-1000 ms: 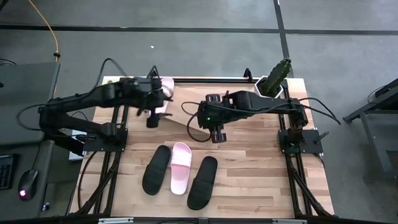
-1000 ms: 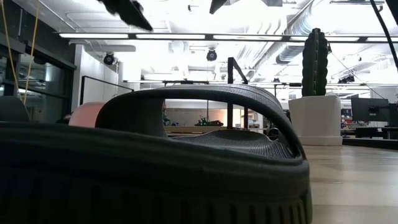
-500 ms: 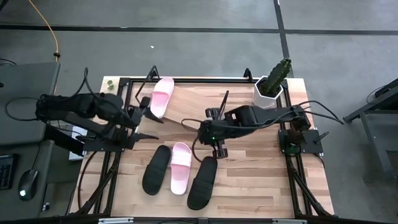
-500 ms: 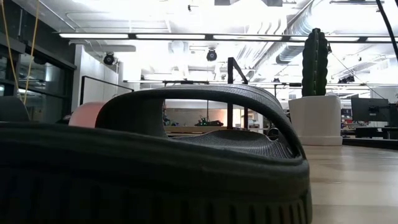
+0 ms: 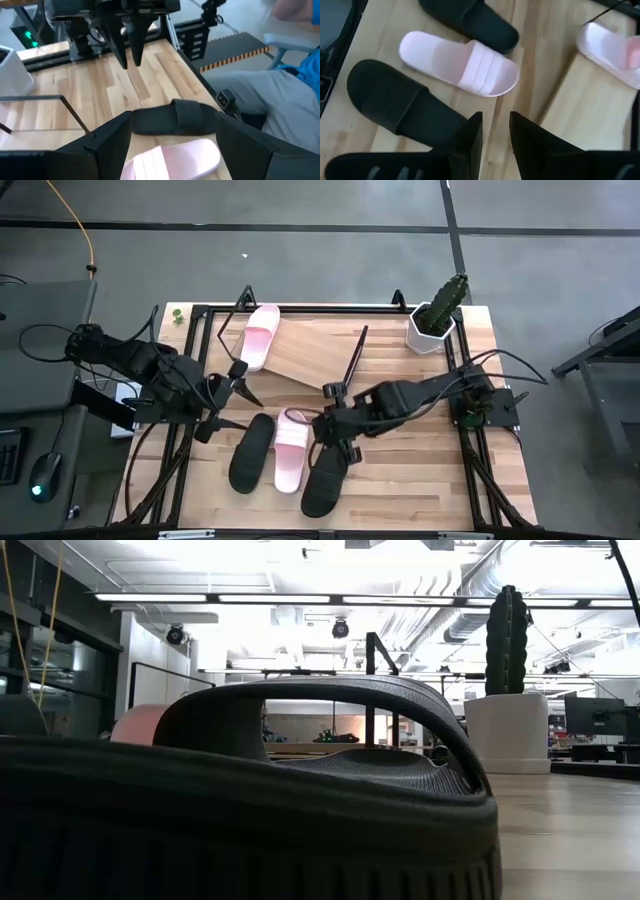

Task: Pick and place slides into the shelf
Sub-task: Put the pink slide on the shelf

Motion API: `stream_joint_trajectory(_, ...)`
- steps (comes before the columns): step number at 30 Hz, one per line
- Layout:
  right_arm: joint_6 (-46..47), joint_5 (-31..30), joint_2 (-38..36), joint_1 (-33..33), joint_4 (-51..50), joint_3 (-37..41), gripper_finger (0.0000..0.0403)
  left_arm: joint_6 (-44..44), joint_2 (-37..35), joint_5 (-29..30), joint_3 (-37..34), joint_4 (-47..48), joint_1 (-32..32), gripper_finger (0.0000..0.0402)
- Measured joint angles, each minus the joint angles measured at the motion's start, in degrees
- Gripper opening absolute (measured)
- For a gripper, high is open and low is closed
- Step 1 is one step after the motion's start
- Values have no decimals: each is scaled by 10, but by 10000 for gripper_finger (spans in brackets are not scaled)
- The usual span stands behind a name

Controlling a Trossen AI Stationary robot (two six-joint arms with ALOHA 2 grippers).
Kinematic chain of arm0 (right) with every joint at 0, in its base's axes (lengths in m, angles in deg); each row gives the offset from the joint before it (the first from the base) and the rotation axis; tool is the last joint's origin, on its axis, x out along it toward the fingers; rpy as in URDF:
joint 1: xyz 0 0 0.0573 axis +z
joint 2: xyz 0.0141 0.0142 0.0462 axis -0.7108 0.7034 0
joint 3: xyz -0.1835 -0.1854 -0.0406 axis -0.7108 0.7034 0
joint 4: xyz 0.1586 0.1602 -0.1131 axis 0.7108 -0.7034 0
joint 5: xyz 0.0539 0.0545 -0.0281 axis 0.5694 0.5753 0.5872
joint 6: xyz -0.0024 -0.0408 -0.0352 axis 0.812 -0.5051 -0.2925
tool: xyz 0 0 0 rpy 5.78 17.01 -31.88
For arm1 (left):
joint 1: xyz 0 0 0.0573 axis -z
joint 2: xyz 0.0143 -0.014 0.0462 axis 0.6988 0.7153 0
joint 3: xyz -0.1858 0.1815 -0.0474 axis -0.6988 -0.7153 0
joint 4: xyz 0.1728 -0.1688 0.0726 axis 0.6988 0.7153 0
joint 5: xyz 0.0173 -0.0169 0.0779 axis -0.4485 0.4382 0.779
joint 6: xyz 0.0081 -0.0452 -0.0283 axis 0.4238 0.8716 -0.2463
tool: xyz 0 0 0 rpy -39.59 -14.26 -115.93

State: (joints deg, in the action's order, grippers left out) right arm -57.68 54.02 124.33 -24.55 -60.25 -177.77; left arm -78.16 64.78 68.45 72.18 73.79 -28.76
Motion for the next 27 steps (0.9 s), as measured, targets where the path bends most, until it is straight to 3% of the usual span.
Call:
stream_joint_trajectory(9, 69, -43, 46, 30, 16, 0, 87, 57, -5, 41, 0, -2, 34, 264)
stream_joint_trajectory(27, 84, -90, 158, 68, 107, 0, 87, 112, -9, 47, 0, -4, 32, 264)
